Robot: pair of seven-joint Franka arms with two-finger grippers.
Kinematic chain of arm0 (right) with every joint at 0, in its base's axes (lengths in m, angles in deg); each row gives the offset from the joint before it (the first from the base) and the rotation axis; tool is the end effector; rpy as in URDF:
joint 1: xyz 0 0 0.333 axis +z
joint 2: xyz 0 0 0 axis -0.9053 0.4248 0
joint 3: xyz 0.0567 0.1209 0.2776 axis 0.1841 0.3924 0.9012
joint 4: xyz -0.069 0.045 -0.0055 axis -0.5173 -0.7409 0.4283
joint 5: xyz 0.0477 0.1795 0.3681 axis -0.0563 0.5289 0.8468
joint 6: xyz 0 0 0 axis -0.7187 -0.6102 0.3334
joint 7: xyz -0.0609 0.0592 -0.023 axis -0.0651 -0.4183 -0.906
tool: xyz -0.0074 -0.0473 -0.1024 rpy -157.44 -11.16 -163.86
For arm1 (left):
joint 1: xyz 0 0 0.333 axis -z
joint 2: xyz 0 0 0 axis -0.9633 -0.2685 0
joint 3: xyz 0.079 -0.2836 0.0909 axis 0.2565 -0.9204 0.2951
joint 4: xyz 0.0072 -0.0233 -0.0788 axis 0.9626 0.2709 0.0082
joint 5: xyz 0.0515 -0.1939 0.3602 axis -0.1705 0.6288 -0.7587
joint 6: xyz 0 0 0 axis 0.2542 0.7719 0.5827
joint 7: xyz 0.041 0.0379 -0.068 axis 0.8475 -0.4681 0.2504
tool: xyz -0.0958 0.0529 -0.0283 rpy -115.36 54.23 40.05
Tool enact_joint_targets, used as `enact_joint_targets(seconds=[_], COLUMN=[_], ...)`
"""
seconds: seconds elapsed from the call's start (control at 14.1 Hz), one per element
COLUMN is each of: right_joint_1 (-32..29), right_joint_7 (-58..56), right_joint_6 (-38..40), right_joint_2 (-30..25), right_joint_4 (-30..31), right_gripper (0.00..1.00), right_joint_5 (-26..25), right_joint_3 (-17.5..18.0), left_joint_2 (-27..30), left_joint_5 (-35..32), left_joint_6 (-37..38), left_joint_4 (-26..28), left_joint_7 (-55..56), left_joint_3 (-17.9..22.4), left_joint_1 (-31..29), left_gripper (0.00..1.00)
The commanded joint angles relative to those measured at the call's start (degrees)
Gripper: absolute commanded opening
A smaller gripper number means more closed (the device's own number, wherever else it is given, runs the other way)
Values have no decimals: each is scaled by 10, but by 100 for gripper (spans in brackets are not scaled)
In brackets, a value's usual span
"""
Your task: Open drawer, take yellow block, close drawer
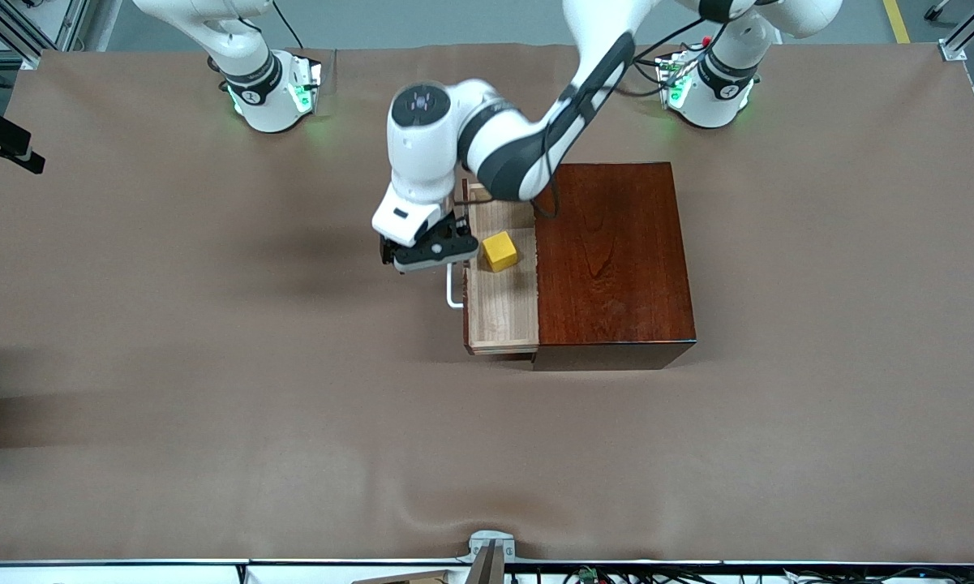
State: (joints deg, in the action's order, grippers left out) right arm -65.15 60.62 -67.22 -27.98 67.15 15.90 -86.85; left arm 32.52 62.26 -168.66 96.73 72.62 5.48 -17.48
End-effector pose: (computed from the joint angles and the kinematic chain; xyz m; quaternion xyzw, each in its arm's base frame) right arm 0.5340 -0.0547 0.6697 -0.9993 0.0098 0.0323 0.0141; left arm 0.4755 -0.6240 0.4018 0.9837 0.1355 0.0875 0.0795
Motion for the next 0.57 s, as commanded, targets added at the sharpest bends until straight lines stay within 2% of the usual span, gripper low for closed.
enact_joint_targets(seconds=[0.0,0.14,0.21,0.36,0.5], right_joint_1=[-7,-9,-9,-9,-1], right_joint_7=[2,2,2,2,2], right_joint_6=[-1,-17,-27,-30,-38], right_joint_2=[0,20,40,44,54], right_joint_4=[2,2,1,0,-5], right_gripper=[100,100,100,100,100], right_joint_5=[2,-5,-5,-11,-40], right_joint_3=[2,2,1,1,3], left_joint_2=[129,190,214,254,294], left_joint_5=[-5,-51,-66,-68,-68], left_joint_6=[113,219,246,297,334], left_joint_4=[39,42,44,53,69], left_joint_7=[-24,-64,-89,-170,-264], left_joint_3=[19,21,20,20,19], left_joint_1=[-16,-58,-81,-130,-188], left_gripper=[100,100,100,100,100])
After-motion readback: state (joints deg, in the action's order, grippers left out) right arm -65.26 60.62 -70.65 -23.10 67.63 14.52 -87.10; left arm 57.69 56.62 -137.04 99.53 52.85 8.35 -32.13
